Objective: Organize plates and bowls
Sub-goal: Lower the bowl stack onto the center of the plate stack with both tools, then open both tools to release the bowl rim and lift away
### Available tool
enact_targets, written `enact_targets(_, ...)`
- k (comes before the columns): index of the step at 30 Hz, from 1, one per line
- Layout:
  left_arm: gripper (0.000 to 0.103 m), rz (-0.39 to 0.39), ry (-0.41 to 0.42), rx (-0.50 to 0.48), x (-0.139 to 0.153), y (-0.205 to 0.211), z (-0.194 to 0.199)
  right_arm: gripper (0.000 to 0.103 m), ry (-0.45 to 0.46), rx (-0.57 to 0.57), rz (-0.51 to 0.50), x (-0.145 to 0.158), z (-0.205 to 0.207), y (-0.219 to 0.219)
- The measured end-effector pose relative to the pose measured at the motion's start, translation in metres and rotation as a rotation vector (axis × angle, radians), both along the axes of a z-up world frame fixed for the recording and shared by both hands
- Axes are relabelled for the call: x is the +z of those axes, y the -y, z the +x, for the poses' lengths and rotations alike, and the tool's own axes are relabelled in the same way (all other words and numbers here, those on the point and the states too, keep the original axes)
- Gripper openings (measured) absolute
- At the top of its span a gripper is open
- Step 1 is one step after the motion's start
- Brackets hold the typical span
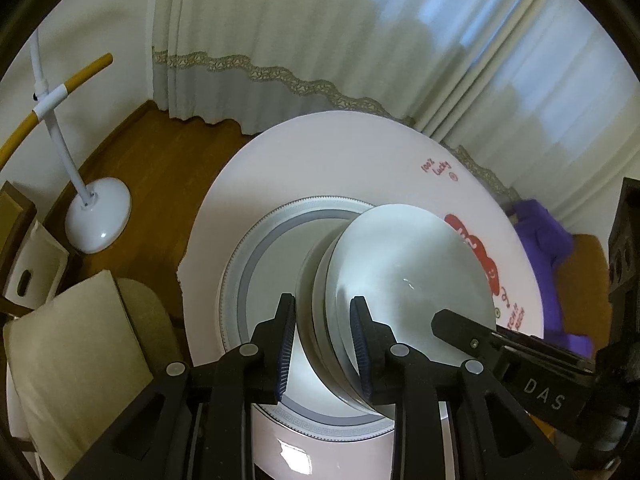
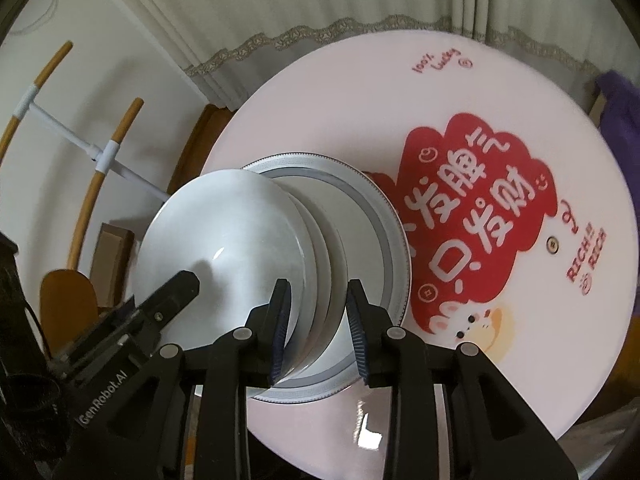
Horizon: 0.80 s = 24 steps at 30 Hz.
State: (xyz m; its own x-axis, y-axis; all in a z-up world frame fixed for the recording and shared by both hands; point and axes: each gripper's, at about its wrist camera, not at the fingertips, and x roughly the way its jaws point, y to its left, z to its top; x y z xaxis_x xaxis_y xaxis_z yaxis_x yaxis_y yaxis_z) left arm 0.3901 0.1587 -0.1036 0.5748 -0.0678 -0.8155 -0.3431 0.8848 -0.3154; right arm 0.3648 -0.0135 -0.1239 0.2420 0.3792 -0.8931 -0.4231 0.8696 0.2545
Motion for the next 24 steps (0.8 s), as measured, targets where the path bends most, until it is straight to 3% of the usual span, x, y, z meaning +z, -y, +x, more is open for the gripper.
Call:
enact_targets(8, 0.07, 0.011, 0.035, -0.038, 0.013, -0.004, -0.016, 0.061, 0.054, -0.053, 0.06, 0.013, -0.012, 0.019)
enact_targets(12, 0.076, 0.049, 0.055, -0.08, 0.023, 0.0, -0.031, 0.064, 0.111, -0.104, 0.092, 0.025, -0.025, 0.037)
enact_targets(14, 0.084, 0.069, 0.074, -0.11, 0.029, 0.006, -0.041, 0.072, 0.124, -0.121, 0.112, 0.029, -0.032, 0.046)
enact_targets(21, 0.095, 0.165, 0.157, -0.216, 0.048, 0.041, -0.085, 0.073, 0.183, -0.193, 0.163, 0.037, -0.066, 0.077)
enact_targets(24, 0.1, 0.204, 0.206, -0.238, 0.055, 0.055, -0.107, 0.08, 0.238, -0.23, 0.156, 0.041, -0.086, 0.092)
